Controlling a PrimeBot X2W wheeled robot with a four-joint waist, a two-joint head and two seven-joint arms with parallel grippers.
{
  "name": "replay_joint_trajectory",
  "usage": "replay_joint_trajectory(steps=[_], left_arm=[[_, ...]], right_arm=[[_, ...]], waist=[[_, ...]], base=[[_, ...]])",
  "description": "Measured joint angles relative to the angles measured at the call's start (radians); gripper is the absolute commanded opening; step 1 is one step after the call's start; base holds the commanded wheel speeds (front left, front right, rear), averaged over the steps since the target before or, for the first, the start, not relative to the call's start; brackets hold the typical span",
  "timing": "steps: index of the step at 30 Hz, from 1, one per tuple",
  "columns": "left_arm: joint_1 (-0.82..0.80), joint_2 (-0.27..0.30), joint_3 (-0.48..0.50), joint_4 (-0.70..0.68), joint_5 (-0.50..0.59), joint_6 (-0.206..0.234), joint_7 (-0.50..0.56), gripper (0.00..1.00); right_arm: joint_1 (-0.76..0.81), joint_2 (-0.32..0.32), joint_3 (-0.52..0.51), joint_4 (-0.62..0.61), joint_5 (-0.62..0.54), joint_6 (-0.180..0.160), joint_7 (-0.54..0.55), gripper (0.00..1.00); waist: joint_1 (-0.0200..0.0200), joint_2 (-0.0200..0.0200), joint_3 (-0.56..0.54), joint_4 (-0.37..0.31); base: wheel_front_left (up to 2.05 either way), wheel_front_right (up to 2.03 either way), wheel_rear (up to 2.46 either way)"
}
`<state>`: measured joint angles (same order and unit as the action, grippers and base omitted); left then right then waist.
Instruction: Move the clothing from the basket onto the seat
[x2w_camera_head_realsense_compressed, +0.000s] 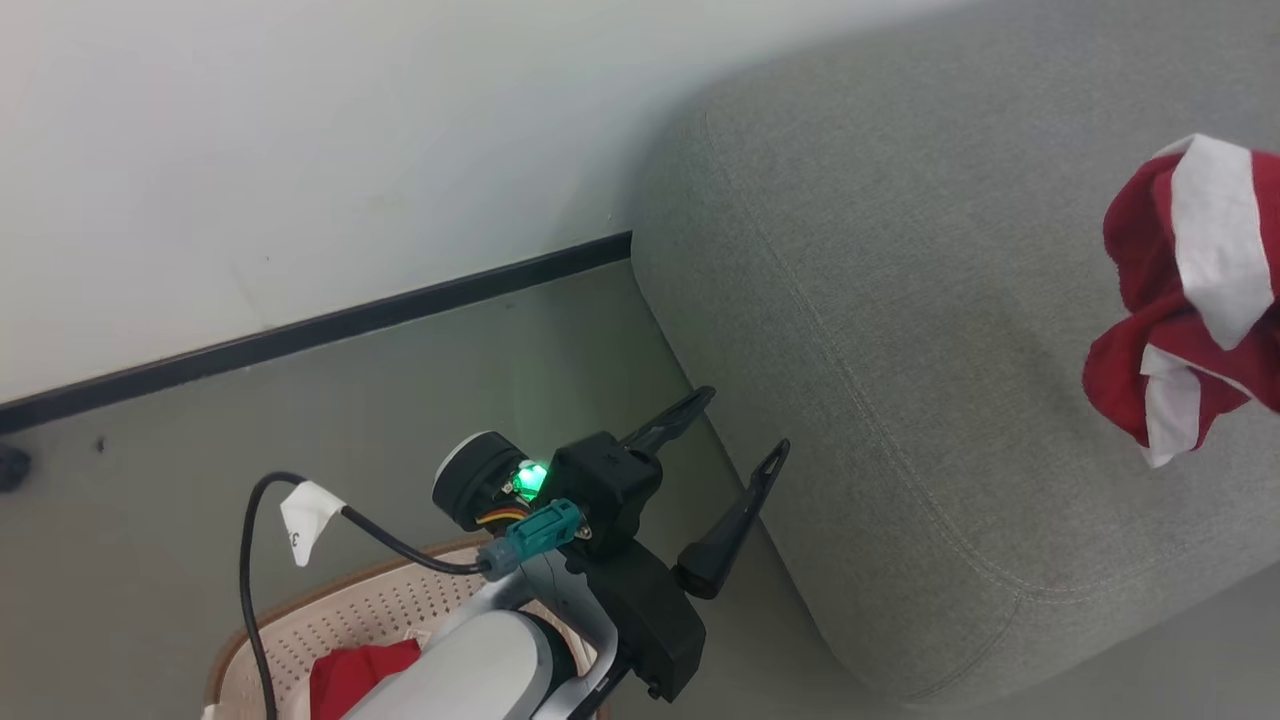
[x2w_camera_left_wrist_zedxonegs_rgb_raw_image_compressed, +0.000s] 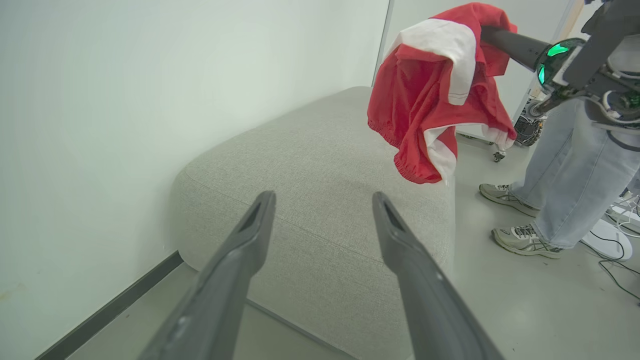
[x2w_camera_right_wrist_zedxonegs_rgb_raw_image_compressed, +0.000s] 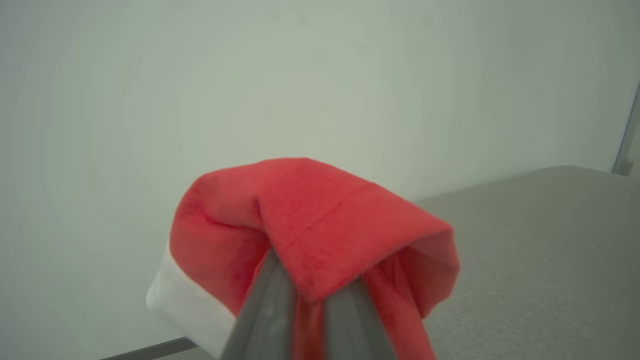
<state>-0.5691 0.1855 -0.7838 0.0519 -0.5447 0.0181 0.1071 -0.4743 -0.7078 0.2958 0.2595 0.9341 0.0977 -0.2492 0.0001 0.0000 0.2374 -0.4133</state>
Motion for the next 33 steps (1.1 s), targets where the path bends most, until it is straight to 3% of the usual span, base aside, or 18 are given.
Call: replay_joint_trajectory(steps=[20, 27, 33], left_arm=[[-0.147, -0.009, -0.009, -0.051, 0.056, 0.000, 0.066, 1.00], [-0.197, -0.027, -0.016, -0.066, 0.067, 0.000, 0.081, 1.00], [-0.239, -0.040, -0.025, -0.068, 0.083, -0.009, 0.085, 1.00]], right_arm=[[-0.306, -0.076, -0.043, 0.230, 0.061, 0.026, 0.000, 0.00], [-0.383, -0.135, -0.014, 0.251, 0.069, 0.026, 0.000, 0.00], [-0.433, -0.134, 0.041, 0.284, 0.070, 0.026, 0.000, 0.00]], waist=[[0.0002, 0.0001, 0.213, 0.086], [0.0002, 0.0001, 0.285, 0.118], [0.0002, 0.0002, 0.339, 0.141]], base=[[0.00, 0.00, 0.00], [0.00, 0.00, 0.00], [0.00, 0.00, 0.00]])
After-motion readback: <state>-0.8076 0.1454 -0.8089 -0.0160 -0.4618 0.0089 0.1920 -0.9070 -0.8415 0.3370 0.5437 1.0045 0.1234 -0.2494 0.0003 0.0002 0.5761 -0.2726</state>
